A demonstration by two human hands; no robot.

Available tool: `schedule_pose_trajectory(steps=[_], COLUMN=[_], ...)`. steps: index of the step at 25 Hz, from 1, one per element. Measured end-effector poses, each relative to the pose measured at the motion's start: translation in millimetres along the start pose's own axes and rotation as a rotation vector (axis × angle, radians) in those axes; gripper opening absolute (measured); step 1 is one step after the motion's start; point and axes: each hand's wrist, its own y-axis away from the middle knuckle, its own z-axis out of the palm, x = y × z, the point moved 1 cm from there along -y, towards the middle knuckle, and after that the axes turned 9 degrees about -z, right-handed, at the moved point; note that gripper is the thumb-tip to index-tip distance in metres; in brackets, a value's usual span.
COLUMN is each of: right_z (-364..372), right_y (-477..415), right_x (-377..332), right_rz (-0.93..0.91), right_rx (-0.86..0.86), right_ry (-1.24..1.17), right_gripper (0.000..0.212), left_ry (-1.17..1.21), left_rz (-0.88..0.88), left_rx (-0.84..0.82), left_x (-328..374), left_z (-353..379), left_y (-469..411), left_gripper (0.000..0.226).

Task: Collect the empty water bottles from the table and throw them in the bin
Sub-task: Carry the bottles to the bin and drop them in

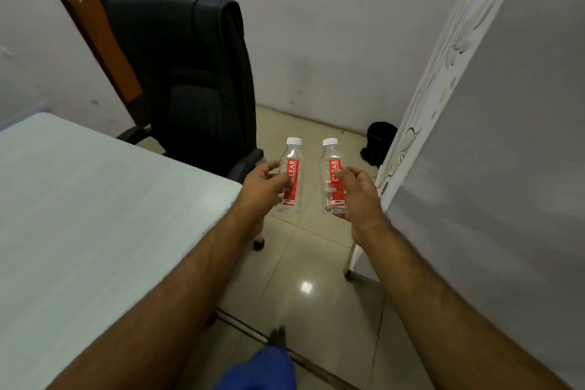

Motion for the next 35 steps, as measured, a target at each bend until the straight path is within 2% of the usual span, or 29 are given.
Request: schedule_pose_trajectory(steps=[6,10,14,16,19,24,32,35], right_z=[35,57,51,45,34,-2,-82,-114], right_y=[-196,-333,-451,-505,-589,-740,-902,-954], right_x=[8,-10,-33,-35,-33,-26,-46,-42], right_rz=[0.021,0.062,0.052,0.049,0.038,0.054,0.111,0.130], right_rx=[0.053,0.160,0.252,0.278,0.315,0.355,0.469,0.557], right_ry=[-0.016,-0.006,-0.001,-0.025,-0.086,-0.123,-0.207,-0.286], right_gripper=[0.030,0.030,0.031,0.024,0.019,0.029,0.027,0.019], left_ry=[0.039,0.024,0.012,0.025,0.030,-0.041,-0.125,-0.167], left_rz=[0.007,-0.048,-0.038,-0.023,-0.048,-0.052,-0.075,-0.093], left_rx=[-0.073,-0.192,-0.232,-0.254,-0.283,-0.293,-0.368,-0.481], left_x=[48,107,172,193,212,249,317,330], left_z=[18,41,77,97,129,205,333,380], left_y=[-216,-363,-473,-522,-596,-727,-872,-927], left_gripper=[0.043,0.042,0.042,0.047,0.053,0.047,0.042,0.041])
